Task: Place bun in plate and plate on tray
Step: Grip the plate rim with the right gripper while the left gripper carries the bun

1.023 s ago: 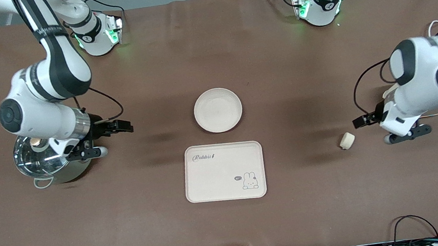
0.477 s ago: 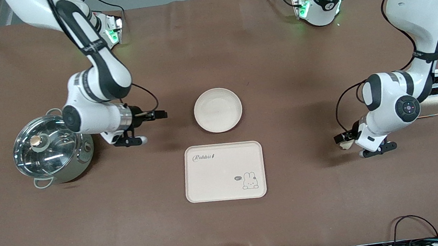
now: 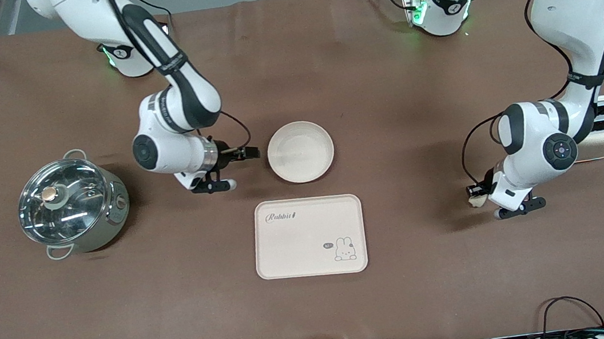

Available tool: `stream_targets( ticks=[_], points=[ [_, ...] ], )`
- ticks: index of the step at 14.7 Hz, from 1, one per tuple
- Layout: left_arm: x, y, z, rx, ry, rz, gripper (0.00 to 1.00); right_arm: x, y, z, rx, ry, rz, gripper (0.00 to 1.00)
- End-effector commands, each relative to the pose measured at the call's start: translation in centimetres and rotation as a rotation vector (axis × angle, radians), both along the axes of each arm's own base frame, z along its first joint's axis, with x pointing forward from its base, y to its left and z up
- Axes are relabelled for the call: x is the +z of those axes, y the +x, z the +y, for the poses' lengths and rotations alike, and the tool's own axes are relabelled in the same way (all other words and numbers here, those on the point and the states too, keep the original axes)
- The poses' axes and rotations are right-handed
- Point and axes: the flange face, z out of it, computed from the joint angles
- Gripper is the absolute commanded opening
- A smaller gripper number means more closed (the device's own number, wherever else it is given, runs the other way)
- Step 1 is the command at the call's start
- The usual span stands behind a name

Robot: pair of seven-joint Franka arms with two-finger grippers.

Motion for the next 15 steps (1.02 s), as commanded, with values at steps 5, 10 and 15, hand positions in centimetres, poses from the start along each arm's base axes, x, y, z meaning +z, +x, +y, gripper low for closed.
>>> stream_targets(
  ticks=[5,10,15],
  points=[
    [6.5,-2.4,-12.8,0.097,-0.028,0.071,0.36,-2.9,-2.5,4.6,-0.063,-0.002,-0.08,1.0],
    [8.3,-7.4,-27.5,0.226,-0.055,0.099,0.38,-5.7,-2.6,6.6,-0.078,-0.022,-0.108,0.95],
    [5.9,-11.7,-39.5,0.338,-0.066,0.153,0.41,-5.8,-2.8,6.4,-0.085,-0.025,-0.094,0.91]
  ],
)
